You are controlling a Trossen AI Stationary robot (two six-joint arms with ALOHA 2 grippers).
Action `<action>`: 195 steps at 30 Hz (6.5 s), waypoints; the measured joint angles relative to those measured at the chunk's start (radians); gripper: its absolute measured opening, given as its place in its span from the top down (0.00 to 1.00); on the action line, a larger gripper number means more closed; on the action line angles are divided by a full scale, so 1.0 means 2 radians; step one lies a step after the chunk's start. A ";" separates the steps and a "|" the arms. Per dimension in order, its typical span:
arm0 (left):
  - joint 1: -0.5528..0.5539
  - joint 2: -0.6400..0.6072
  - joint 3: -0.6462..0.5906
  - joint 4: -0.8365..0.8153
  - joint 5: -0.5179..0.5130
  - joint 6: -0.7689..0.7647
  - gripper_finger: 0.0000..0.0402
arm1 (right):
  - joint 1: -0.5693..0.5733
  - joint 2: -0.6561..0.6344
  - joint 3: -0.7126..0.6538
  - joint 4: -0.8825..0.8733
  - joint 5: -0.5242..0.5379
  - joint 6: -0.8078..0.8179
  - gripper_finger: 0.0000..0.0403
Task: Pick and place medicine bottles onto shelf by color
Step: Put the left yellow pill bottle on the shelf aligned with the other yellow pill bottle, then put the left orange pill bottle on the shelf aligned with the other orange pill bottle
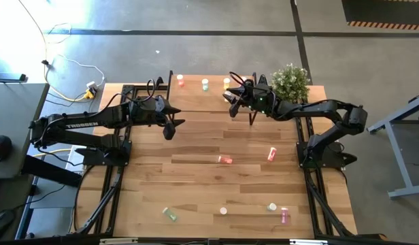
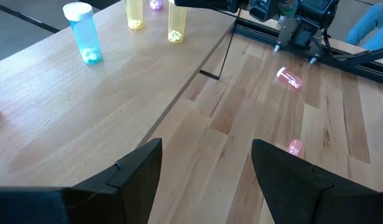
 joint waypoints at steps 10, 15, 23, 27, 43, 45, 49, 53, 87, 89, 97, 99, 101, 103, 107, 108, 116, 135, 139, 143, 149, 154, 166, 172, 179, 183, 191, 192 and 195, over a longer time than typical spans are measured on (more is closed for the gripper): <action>0.000 0.000 0.000 0.000 0.000 -0.001 0.40 | 0.000 -0.005 0.000 0.033 0.000 0.000 0.64; 0.000 0.000 0.000 0.000 0.000 0.000 0.40 | 0.000 -0.042 0.000 0.016 0.004 -0.001 0.64; 0.000 0.000 0.000 0.000 -0.001 0.001 0.40 | 0.005 -0.120 0.000 -0.108 0.054 -0.013 0.64; 0.000 0.000 0.000 0.000 -0.005 0.001 0.40 | 0.017 -0.129 0.000 -0.181 0.080 -0.010 0.64; 0.000 0.000 0.000 0.000 -0.017 0.001 0.40 | 0.024 -0.067 0.000 -0.189 0.094 0.003 0.64; 0.000 0.000 0.000 0.000 -0.017 0.001 0.40 | 0.023 -0.063 0.000 -0.179 0.093 0.003 0.64; 0.000 0.000 0.000 0.000 -0.018 0.001 0.40 | 0.022 -0.054 0.000 -0.165 0.088 0.003 0.64; 0.000 0.000 0.000 0.000 -0.018 0.001 0.40 | 0.022 -0.048 0.000 -0.155 0.087 0.003 0.64; 0.000 0.000 0.000 -0.038 -0.025 -0.007 0.40 | 0.023 -0.079 0.000 -0.155 0.089 0.016 0.64; 0.000 -0.002 0.000 -0.060 -0.025 -0.016 0.40 | 0.027 -0.092 0.000 -0.166 0.089 0.016 0.64; -0.001 -0.044 0.001 -0.144 -0.025 -0.025 0.40 | 0.057 -0.138 0.000 -0.195 0.090 0.038 0.64; -0.001 -0.063 0.008 -0.168 -0.025 -0.025 0.40 | 0.069 -0.151 0.000 -0.196 0.090 0.059 0.64; -0.001 -0.080 0.013 -0.184 -0.025 -0.025 0.40 | 0.085 -0.165 0.000 -0.199 0.090 0.069 0.64; -0.001 -0.097 0.014 -0.197 -0.021 -0.029 0.40 | 0.106 -0.178 0.000 -0.201 0.089 0.070 0.64; -0.002 -0.121 0.015 -0.195 0.020 -0.065 0.40 | 0.156 -0.202 0.000 -0.213 0.086 0.111 0.64; -0.003 -0.124 0.015 -0.195 0.029 -0.075 0.40 | 0.169 -0.206 0.000 -0.221 0.086 0.123 0.64; -0.059 -0.130 0.015 -0.195 0.045 -0.109 0.40 | 0.279 -0.198 0.063 -0.305 0.130 0.156 0.64; -0.189 -0.113 0.015 -0.180 -0.050 -0.171 0.40 | 0.317 -0.080 0.233 -0.672 0.107 0.178 0.64; -0.191 -0.111 0.015 -0.179 -0.053 -0.171 0.40 | 0.305 -0.037 0.229 -0.672 0.050 0.178 0.63; -0.191 -0.111 0.015 -0.179 -0.052 -0.171 0.40 | 0.293 0.010 0.229 -0.661 0.004 0.164 0.59; -0.191 -0.111 0.015 -0.179 -0.052 -0.171 0.40 | 0.278 0.079 0.229 -0.658 -0.009 0.110 0.50; -0.191 -0.111 0.015 -0.179 -0.052 -0.171 0.40 | 0.271 0.129 0.228 -0.644 -0.024 0.079 0.49; -0.191 -0.111 0.015 -0.179 -0.052 -0.169 0.40 | 0.271 0.190 0.228 -0.587 -0.037 0.068 0.49; -0.191 -0.111 0.015 -0.179 -0.052 -0.169 0.40 | 0.271 0.214 0.228 -0.585 -0.037 0.078 0.49; -0.191 -0.111 0.015 -0.179 -0.052 -0.169 0.40 | 0.270 0.224 0.228 -0.583 -0.043 0.083 0.58; -0.191 -0.111 0.015 -0.179 -0.052 -0.169 0.40 | 0.267 0.224 0.228 -0.581 -0.046 0.095 0.70; -0.191 -0.113 0.015 -0.179 -0.052 -0.156 0.40 | 0.264 0.223 0.229 -0.569 -0.072 0.109 0.82; -0.190 -0.115 0.015 -0.179 -0.052 -0.155 0.40 | 0.265 0.222 0.232 -0.569 -0.077 0.111 0.82; -0.190 -0.122 0.015 -0.179 -0.052 -0.145 0.40 | 0.266 0.216 0.252 -0.569 -0.085 0.113 0.79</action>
